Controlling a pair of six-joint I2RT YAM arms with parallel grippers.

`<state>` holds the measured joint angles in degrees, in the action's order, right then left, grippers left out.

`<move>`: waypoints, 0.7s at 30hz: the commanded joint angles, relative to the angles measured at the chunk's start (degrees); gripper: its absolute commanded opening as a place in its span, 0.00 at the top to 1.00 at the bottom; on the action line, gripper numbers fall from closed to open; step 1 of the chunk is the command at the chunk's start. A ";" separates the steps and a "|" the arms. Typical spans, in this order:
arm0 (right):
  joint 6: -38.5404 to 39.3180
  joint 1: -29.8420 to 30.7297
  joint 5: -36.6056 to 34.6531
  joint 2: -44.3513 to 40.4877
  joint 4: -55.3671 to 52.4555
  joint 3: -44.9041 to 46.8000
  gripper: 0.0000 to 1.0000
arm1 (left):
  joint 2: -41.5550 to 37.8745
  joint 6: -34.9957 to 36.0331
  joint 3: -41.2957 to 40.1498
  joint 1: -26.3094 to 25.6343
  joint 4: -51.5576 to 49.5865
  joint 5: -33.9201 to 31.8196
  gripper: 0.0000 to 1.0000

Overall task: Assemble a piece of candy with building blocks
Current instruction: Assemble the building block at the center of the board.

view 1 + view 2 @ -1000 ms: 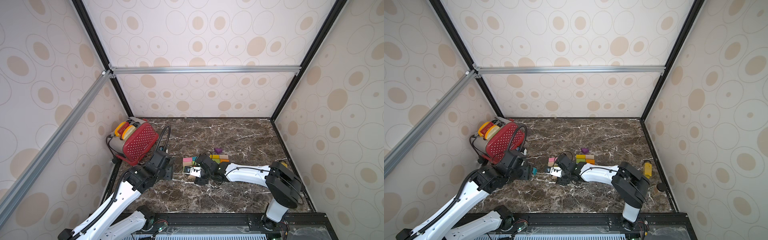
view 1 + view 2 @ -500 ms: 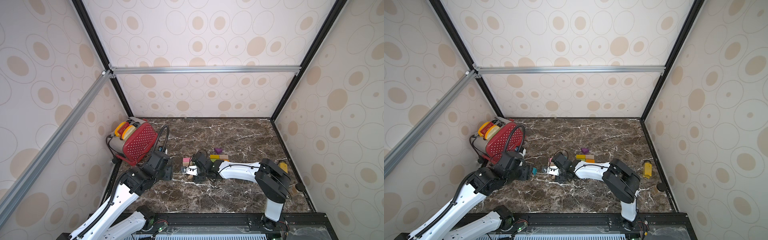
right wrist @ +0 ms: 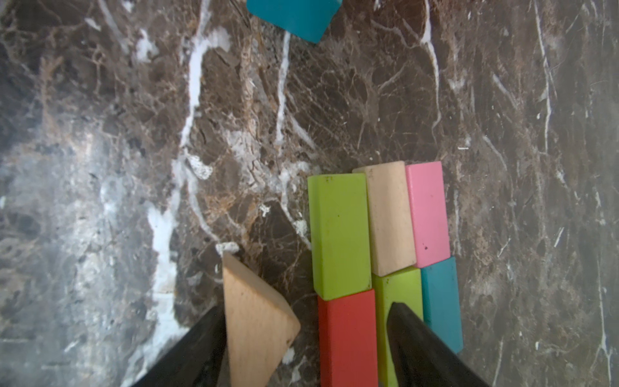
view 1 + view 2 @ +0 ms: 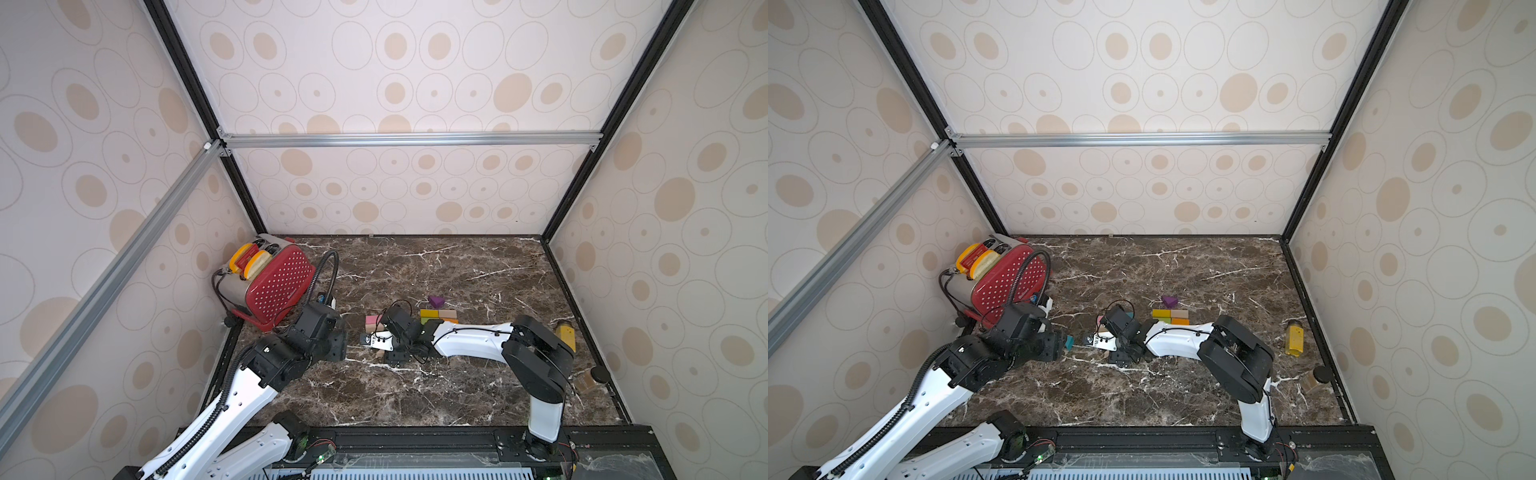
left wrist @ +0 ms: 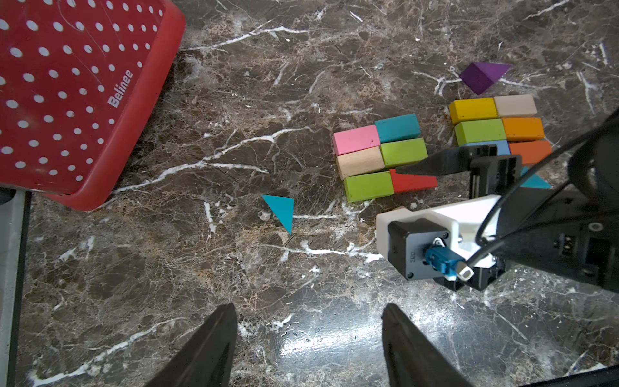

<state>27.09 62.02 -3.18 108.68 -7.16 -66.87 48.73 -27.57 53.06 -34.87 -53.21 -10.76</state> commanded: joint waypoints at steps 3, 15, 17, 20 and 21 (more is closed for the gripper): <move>-0.05 -0.19 -0.76 1.81 -0.05 -1.67 0.21 | -0.59 0.85 -0.06 0.51 -0.05 -0.05 0.30; -0.28 -0.75 -0.75 1.88 -0.49 -1.68 0.21 | -0.52 0.85 -0.15 0.55 0.12 0.22 0.30; -0.11 -0.91 -1.03 1.73 -0.57 -1.68 0.21 | -0.39 0.92 -0.15 0.52 0.12 0.30 0.30; -0.11 -1.13 -0.95 1.53 -0.49 -1.66 0.21 | -0.41 0.94 -0.15 0.53 0.13 0.39 0.30; -0.27 -1.24 -0.79 1.50 -0.44 -1.66 0.21 | -0.40 0.94 -0.20 0.53 0.18 0.33 0.30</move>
<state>27.05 61.28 -3.64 109.75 -7.11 -67.77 48.73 -27.55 52.95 -34.81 -53.19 -10.39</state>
